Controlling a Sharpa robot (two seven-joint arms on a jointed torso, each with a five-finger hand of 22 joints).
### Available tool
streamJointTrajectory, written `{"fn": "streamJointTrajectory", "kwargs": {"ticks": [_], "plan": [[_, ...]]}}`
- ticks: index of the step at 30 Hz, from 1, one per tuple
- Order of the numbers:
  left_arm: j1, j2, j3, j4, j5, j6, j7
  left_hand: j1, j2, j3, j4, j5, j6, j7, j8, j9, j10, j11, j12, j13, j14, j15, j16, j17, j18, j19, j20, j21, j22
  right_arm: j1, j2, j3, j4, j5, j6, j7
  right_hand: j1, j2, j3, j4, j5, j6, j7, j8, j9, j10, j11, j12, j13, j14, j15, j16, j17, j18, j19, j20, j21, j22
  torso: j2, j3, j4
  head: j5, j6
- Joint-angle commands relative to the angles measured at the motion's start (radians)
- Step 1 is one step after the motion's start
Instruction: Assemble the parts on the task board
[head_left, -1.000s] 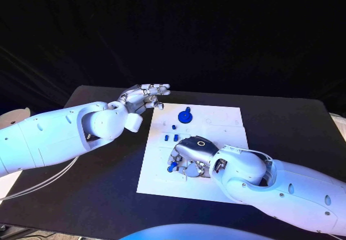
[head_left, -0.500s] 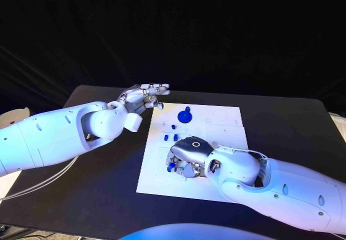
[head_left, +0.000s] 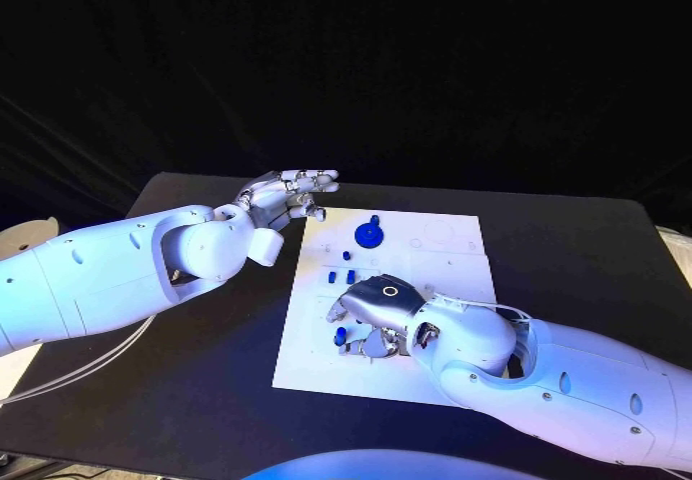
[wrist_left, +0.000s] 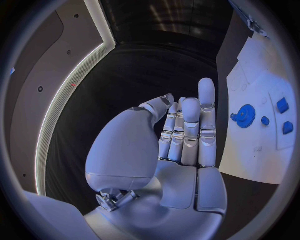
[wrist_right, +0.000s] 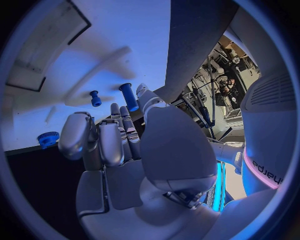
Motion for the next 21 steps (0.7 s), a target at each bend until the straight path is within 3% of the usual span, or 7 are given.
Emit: {"fn": "streamJointTrajectory", "kwargs": {"ticks": [1,2,4,8,12,17,21], "plan": [[0.001,0.001,0.001,0.001,-0.003,0.022,0.0,-0.011,0.002,-0.002,-0.004,0.005,-0.007,0.002,0.004,0.0,-0.007,0.002,0.008,-0.001,-0.006,0.002,-0.005,-0.003,0.018,-0.007,0.0,-0.005,-0.002,0.0,-0.013,0.0,0.014,-0.01,-0.087,0.01,0.027,-0.003,-0.033,0.036,-0.001,-0.016,-0.013,-0.002,0.0,-0.014,0.0,0.005,0.001,0.041,0.007,-0.001,-0.002,0.017,0.002,0.006,-0.004,-0.002,0.001,0.0013,-0.0003,-0.003,0.001],[0.001,0.001,0.001,0.001,-0.003,0.022,-0.001,-0.018,0.003,-0.006,-0.001,0.004,-0.008,0.002,0.004,0.0,-0.01,0.003,0.01,-0.001,-0.006,0.003,-0.004,-0.005,0.018,-0.007,0.001,-0.006,-0.003,0.0,-0.021,0.0,0.021,-0.009,-0.1,0.013,0.041,-0.006,-0.048,0.061,0.0,-0.021,-0.018,-0.001,0.001,-0.017,0.0,0.008,0.002,0.041,0.008,0.0,-0.004,0.017,0.002,0.006,-0.005,-0.003,0.0,0.001,0.0001,-0.002,0.001],[0.001,0.0,0.0,0.001,-0.003,0.023,-0.002,-0.024,0.003,-0.01,0.002,0.003,-0.009,0.003,0.005,0.0,-0.011,0.003,0.013,-0.001,-0.007,0.003,-0.003,-0.007,0.018,-0.007,0.002,-0.007,-0.004,0.001,-0.038,0.0,0.036,-0.004,-0.132,0.023,0.049,-0.007,-0.059,0.082,-0.001,-0.023,-0.011,-0.001,0.001,-0.014,-0.001,0.013,0.002,0.04,0.007,-0.001,-0.007,0.017,0.004,0.007,-0.004,-0.003,0.0,0.0005,-0.0013,-0.005,0.003],[0.001,-0.001,0.0,-0.001,-0.003,0.026,-0.004,-0.025,0.003,-0.01,0.002,0.003,-0.009,0.003,0.005,0.0,-0.012,0.003,0.013,-0.001,-0.007,0.003,-0.003,-0.006,0.018,-0.007,0.002,-0.007,-0.004,0.005,-0.092,0.006,0.08,0.028,-0.202,0.044,0.072,0.01,-0.051,0.088,0.001,-0.005,-0.009,0.002,0.003,0.017,-0.007,0.031,0.005,0.038,0.003,-0.01,-0.021,0.017,0.005,0.005,-0.004,-0.003,-0.001,0.0014,-0.0045,-0.013,0.007],[0.0,-0.002,-0.001,-0.001,-0.004,0.031,-0.006,-0.024,0.003,-0.01,0.001,0.003,-0.009,0.002,0.005,0.0,-0.012,0.003,0.013,-0.001,-0.007,0.003,-0.003,-0.007,0.018,-0.007,0.002,-0.007,-0.004,0.021,-0.179,0.017,0.132,0.1,-0.216,0.04,0.079,0.025,-0.046,0.084,0.001,0.012,-0.015,0.003,0.004,0.072,-0.019,0.058,0.008,0.039,-0.005,-0.009,-0.023,0.017,0.009,-0.001,-0.002,0.0,-0.002,0.0014,-0.0033,-0.024,0.011],[0.0,-0.006,-0.003,0.001,-0.011,0.033,-0.008,-0.023,0.004,-0.01,0.0,0.003,-0.009,0.002,0.005,0.0,-0.012,0.003,0.014,-0.001,-0.008,0.003,-0.003,-0.008,0.018,-0.007,0.002,-0.007,-0.005,0.049,-0.31,0.023,0.19,0.267,-0.22,-0.002,0.078,0.053,-0.037,0.082,0.015,0.057,-0.018,0.016,0.009,0.22,-0.04,0.122,0.026,0.05,-0.023,0.025,0.02,0.005,0.034,-0.013,0.037,0.056,-0.003,-0.001,-0.0094,-0.042,0.018],[0.0,-0.008,-0.005,0.005,-0.013,0.031,-0.007,-0.023,0.004,-0.01,0.0,0.003,-0.009,0.002,0.005,0.0,-0.012,0.003,0.014,-0.001,-0.008,0.003,-0.003,-0.008,0.018,-0.007,0.002,-0.007,-0.005,0.058,-0.405,0.022,0.226,0.374,-0.246,-0.076,0.07,0.052,-0.039,0.086,0.022,0.091,-0.04,0.028,0.013,0.352,-0.072,0.175,0.059,0.064,-0.048,0.073,0.08,-0.009,0.066,-0.035,0.093,0.132,-0.005,-0.0032,-0.0171,-0.059,0.023]]}}
